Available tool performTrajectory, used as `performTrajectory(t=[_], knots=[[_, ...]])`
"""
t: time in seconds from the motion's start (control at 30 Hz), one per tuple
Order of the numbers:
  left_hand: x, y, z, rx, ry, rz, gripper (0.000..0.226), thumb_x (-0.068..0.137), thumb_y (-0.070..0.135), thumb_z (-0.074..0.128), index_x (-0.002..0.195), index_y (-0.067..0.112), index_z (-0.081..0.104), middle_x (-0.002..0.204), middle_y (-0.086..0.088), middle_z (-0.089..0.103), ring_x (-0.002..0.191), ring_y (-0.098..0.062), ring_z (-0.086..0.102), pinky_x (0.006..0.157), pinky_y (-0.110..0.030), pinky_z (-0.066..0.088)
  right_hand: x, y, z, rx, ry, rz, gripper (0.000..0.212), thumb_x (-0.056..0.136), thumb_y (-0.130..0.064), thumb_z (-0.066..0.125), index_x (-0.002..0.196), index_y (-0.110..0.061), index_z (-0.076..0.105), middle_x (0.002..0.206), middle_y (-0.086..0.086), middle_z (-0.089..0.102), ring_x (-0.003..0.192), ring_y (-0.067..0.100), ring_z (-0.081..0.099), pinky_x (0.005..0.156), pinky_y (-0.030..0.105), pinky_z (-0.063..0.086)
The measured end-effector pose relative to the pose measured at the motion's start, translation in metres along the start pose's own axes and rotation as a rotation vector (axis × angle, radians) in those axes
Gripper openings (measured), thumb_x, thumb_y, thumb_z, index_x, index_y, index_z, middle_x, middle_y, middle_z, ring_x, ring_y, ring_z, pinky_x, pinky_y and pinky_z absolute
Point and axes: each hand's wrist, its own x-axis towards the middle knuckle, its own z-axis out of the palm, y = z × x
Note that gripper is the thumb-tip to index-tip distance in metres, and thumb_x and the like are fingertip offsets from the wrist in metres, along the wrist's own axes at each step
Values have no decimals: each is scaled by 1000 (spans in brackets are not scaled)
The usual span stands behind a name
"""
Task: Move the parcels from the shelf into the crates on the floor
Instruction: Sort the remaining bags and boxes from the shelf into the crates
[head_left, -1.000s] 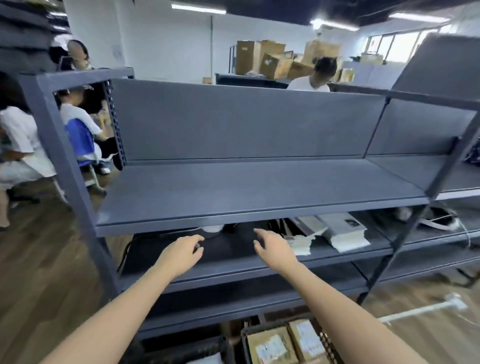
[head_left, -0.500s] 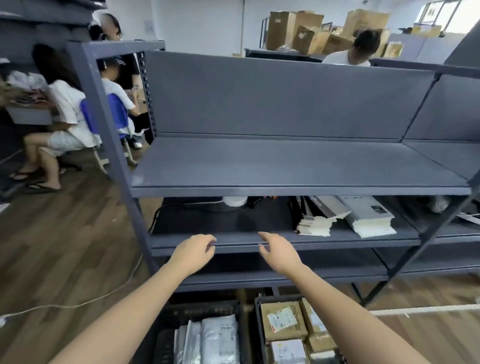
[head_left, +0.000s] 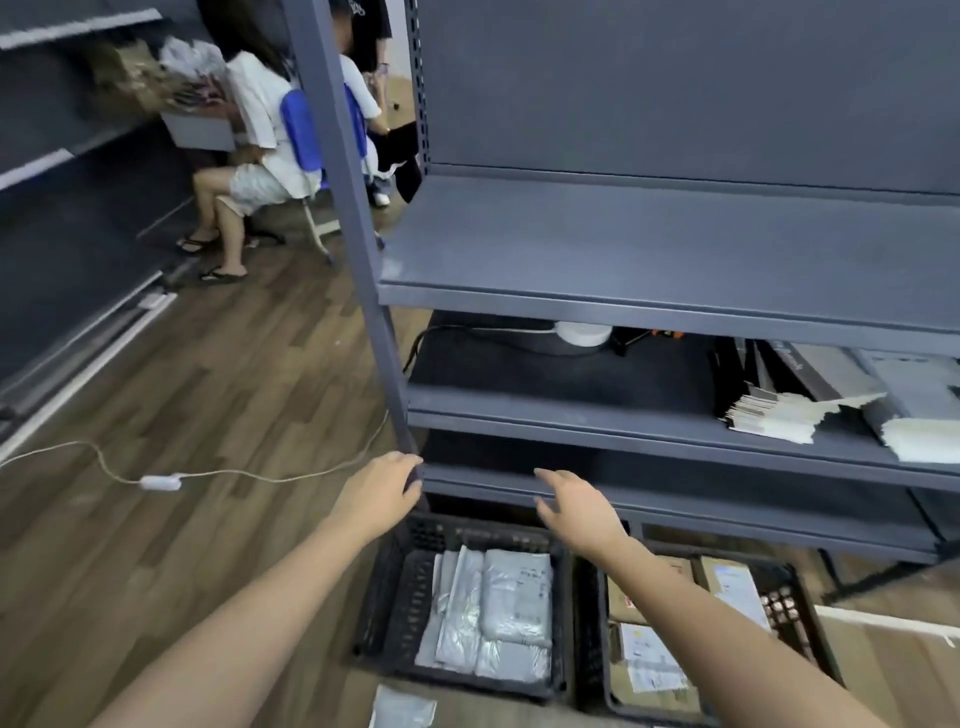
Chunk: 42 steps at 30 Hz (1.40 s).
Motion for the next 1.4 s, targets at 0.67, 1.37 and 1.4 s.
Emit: performTrajectory(t=[0.67, 1.37, 1.4], knots=[[67, -184, 322, -127, 25, -139, 42, 95, 22, 52, 133, 8, 50, 128, -14, 54, 117, -32, 53, 97, -38, 42, 165, 46, 366, -30, -97, -239, 52, 98, -32, 42, 147, -19, 30, 146, 7, 41, 128, 25, 44, 99, 30, 38], [-47, -324, 535, -198, 537, -539, 30, 93, 22, 54, 120, 10, 61, 116, -14, 64, 107, -31, 61, 88, -40, 49, 128, -10, 640, 9, 102, -989, 42, 84, -25, 47, 116, -4, 65, 113, 13, 67, 115, 32, 59, 94, 44, 51], [-56, -328, 546, -196, 505, -583, 30, 93, 21, 54, 121, 10, 60, 118, -14, 64, 109, -31, 60, 88, -38, 48, 123, -14, 652, -9, 51, -1024, 44, 84, -26, 42, 117, -5, 64, 114, 11, 66, 119, 33, 56, 96, 44, 50]])
